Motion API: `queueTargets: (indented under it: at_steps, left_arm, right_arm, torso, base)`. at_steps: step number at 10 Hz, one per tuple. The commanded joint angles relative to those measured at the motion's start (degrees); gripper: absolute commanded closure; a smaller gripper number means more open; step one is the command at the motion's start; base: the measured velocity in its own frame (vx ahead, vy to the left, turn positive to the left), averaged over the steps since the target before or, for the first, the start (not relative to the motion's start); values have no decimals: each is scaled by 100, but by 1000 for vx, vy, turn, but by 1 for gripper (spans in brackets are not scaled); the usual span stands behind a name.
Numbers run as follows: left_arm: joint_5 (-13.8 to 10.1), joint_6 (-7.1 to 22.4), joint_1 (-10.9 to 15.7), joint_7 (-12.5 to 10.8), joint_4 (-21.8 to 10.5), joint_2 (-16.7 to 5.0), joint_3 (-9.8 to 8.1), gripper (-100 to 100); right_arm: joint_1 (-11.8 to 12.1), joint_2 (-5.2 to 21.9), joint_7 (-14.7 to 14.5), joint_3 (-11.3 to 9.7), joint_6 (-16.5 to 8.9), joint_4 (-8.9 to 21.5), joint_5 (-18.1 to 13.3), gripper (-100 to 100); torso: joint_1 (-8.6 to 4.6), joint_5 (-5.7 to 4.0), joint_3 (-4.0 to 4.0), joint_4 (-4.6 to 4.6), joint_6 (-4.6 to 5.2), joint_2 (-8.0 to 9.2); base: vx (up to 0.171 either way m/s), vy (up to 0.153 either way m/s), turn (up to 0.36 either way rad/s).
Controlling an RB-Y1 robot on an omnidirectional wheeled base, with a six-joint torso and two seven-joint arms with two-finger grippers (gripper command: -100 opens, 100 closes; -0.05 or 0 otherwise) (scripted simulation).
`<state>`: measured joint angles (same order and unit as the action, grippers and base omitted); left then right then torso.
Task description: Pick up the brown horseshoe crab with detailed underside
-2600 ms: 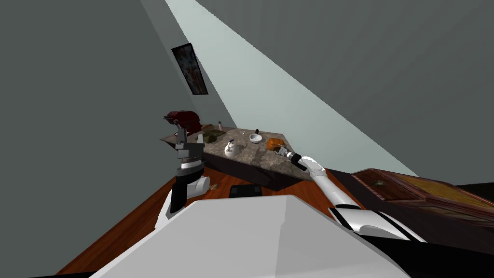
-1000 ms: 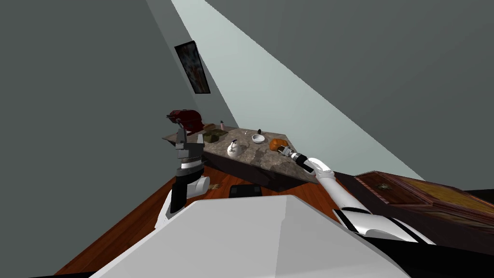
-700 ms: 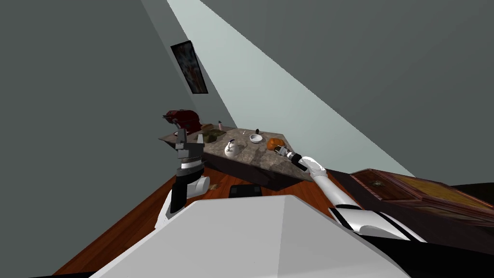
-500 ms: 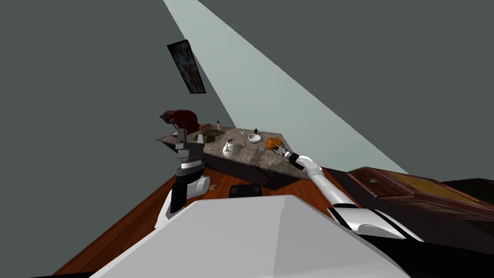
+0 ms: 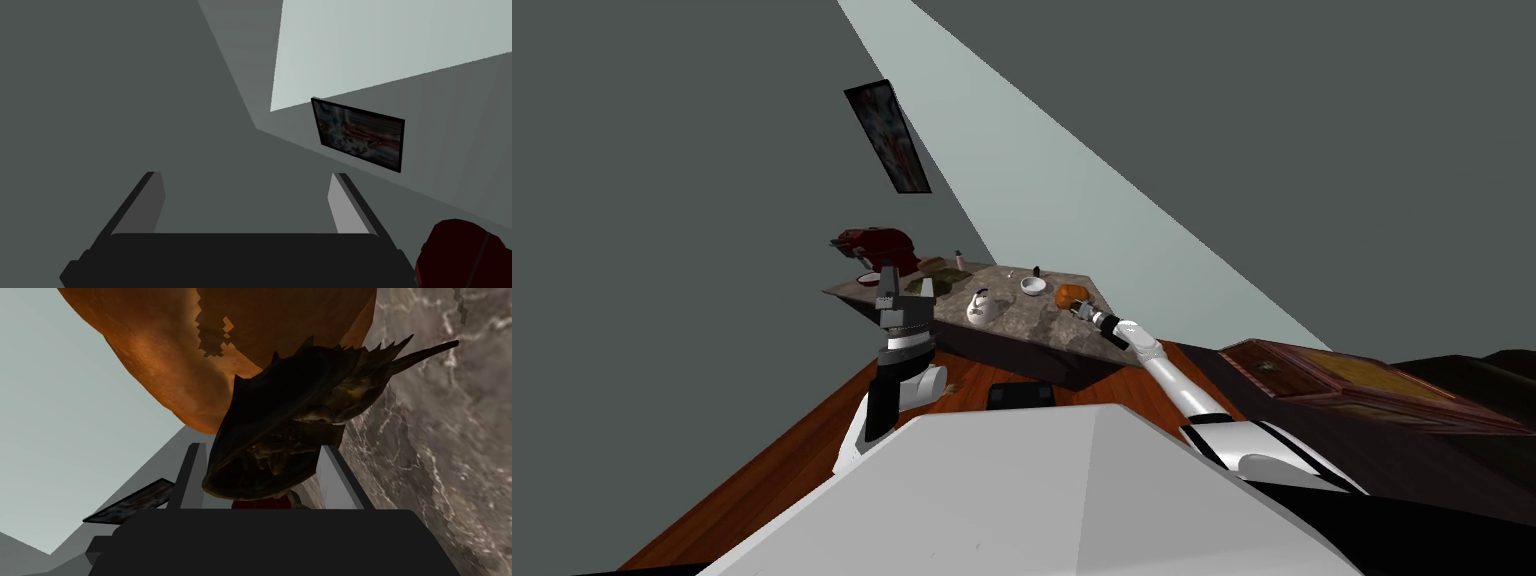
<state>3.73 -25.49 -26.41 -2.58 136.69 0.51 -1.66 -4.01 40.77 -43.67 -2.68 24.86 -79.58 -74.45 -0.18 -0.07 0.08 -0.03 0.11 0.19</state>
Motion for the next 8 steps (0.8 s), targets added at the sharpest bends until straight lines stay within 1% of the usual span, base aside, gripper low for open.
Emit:
queueTargets:
  at_steps: [1, 2, 3, 4, 5, 6, 7, 8]
  left_arm:
    - [0, 0, 0, 0, 0, 0, 0, 0]
    - [0, 0, 0, 0, 0, 0, 0, 0]
    - [0, 0, 0, 0, 0, 0, 0, 0]
    - [0, 0, 0, 0, 0, -1, -1, 0]
    - [0, 0, 0, 0, 0, 0, 0, 0]
    - [0, 0, 0, 0, 0, 0, -1, 0]
    - [0, 0, 0, 0, 0, 0, 0, 0]
    - [0, 0, 0, 0, 0, 0, 0, 0]
  right_arm:
    - [-75, -50, 286, -263, -262, -220, -286, 100]
    - [-75, -50, 456, -263, -262, -220, -381, 100]
    - [-161, -108, 612, -505, -495, -405, -589, 100]
    - [-161, -108, 782, -505, -495, -405, -714, 100]
    - [-247, -166, 962, -747, -727, -591, -925, 100]
    - [-247, -166, 1151, -747, -727, -591, -1047, 100]
    - [-333, -224, 1312, -988, -959, -777, -1242, 100]
    - [-333, -224, 1437, -988, -959, -777, -1380, 100]
  torso:
    - [0, 0, 0, 0, 0, 0]
    - [-5, 0, 2, 2, 0, 3]
    - [-8, -2, 2, 2, 0, 2]
    - [-18, -3, 5, 5, 1, 6]
    - [-17, -4, 5, 6, 2, 4]
    - [-18, -4, 7, 8, 2, 6]
    - [-14, -6, 7, 7, 3, 6]
    - [-13, -6, 8, 9, 1, 6]
  base:
    - [-19, -60, -95]
    - [-19, -60, -40]
    - [-27, -94, -114]
    - [-15, -78, -23]
    - [-16, -85, -102]
    - [-11, -64, -29]
    - [-6, -71, -93]
    - [-13, -65, -33]
